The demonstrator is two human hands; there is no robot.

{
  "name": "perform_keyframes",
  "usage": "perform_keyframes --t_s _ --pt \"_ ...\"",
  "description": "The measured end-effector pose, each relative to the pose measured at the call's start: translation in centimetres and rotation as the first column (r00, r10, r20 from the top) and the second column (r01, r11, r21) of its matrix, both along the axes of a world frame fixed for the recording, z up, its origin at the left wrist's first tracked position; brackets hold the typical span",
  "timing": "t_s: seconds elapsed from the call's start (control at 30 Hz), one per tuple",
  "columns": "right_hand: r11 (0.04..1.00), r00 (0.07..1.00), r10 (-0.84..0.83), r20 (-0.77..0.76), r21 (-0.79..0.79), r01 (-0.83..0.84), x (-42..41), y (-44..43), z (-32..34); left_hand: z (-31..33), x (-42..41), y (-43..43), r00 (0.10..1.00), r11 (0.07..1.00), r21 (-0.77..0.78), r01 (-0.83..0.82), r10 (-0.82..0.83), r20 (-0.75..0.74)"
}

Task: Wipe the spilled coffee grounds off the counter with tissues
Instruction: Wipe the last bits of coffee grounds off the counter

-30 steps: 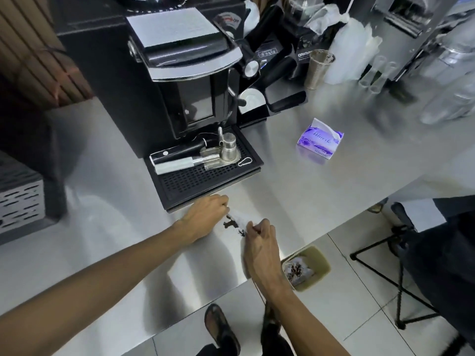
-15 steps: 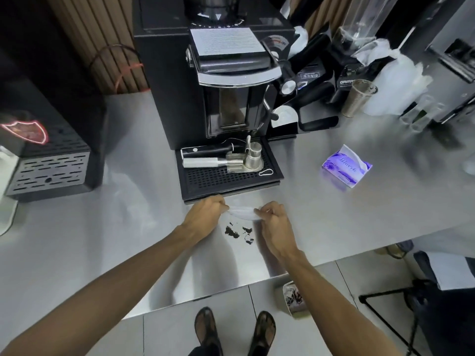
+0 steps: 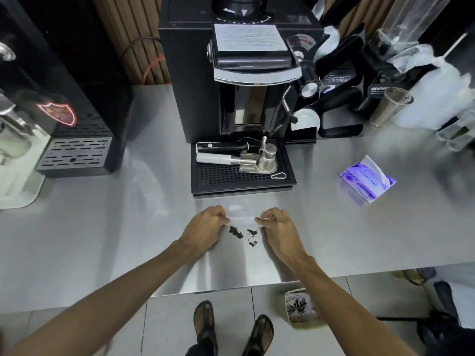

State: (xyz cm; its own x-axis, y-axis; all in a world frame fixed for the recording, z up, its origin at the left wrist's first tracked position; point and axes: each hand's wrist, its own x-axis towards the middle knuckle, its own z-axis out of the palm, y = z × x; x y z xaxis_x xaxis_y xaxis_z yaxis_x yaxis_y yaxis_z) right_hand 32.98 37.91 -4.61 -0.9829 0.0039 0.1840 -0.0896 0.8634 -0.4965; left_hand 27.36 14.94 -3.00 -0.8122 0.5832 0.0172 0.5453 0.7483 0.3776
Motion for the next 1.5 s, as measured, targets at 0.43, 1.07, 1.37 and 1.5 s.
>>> perform_keyframes --t_s 0.43,1.07,1.37,1.5 --pt "0.949 0.984 0.159 -0.083 0.288 -0.129 -3.6 -1.1 1.5 1.3 -1.4 0.9 0.978 0.986 -0.154 -0.06 0.028 -0.207" --pt "0.901 0.966 0.26 -0.015 0.363 -0.237 -1.1 -1.2 1.5 -0.1 1.5 -0.2 0.969 0.993 -0.115 -0.042 0.012 -0.247" --pt "0.904 0.977 0.211 -0.014 0.384 -0.189 -2.1 -2.1 1.9 0.7 1.4 0.6 0.966 0.987 -0.132 -0.09 0.054 -0.254" --pt "0.88 0.975 0.222 0.021 0.426 -0.209 -1.6 -1.7 1.5 0.4 2.0 0.5 0.976 0.983 -0.164 -0.089 0.053 -0.209"
